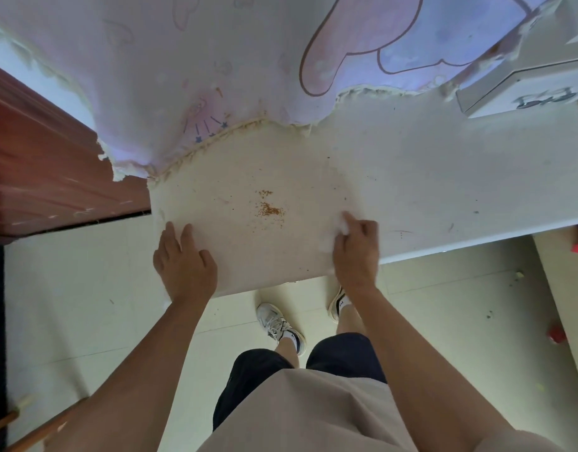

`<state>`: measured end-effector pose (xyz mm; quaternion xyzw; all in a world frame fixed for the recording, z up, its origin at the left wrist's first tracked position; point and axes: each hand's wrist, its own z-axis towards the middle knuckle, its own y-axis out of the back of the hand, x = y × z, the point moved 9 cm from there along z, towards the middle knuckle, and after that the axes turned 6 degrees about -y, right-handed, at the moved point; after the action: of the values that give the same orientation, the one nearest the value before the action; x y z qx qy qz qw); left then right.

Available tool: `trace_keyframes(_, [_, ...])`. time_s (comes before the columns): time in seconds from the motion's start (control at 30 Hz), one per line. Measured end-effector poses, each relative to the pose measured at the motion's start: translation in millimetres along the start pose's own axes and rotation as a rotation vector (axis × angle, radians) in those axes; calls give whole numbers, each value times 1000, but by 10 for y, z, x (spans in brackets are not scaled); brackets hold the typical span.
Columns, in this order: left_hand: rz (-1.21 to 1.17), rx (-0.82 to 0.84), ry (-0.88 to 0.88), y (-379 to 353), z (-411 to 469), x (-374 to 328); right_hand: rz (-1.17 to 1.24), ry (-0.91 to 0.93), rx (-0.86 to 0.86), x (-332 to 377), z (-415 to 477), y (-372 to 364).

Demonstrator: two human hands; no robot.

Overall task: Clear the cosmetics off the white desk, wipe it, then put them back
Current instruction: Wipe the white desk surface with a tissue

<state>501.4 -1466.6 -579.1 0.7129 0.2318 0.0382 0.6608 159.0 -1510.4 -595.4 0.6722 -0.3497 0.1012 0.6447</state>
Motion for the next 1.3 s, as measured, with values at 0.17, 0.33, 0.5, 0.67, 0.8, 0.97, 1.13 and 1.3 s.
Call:
trace_keyframes(0.17, [-26,61,21,-12,-75,128,-119,145,-64,126,-419,-157])
trace_keyframes(0.33, [-23,122,-13,-10,-75,223,-129,361,100,1006,-716,-829])
trace_keyframes(0.5, [-27,106,-35,-20,-86,227,75,473,226,1238,-317,-754])
trace_keyframes(0.67, [-19,49,2,0,-59,216,39,74,-113,411,621,-12])
trace_keyframes(0.8, [-11,59,15,6,-34,228,-171,86,-141,435,482,-220])
trace_keyframes(0.97, [-25,31,-2,60,-14,226,-156,440,125,1426,-336,-1028])
trace_keyframes(1.13, [-138,-66,62,159,147,288,25,419,200,1518,60,-822])
trace_keyframes(1.3, [-200,-103,132,198,304,418,-36,47,-104,801,946,-254])
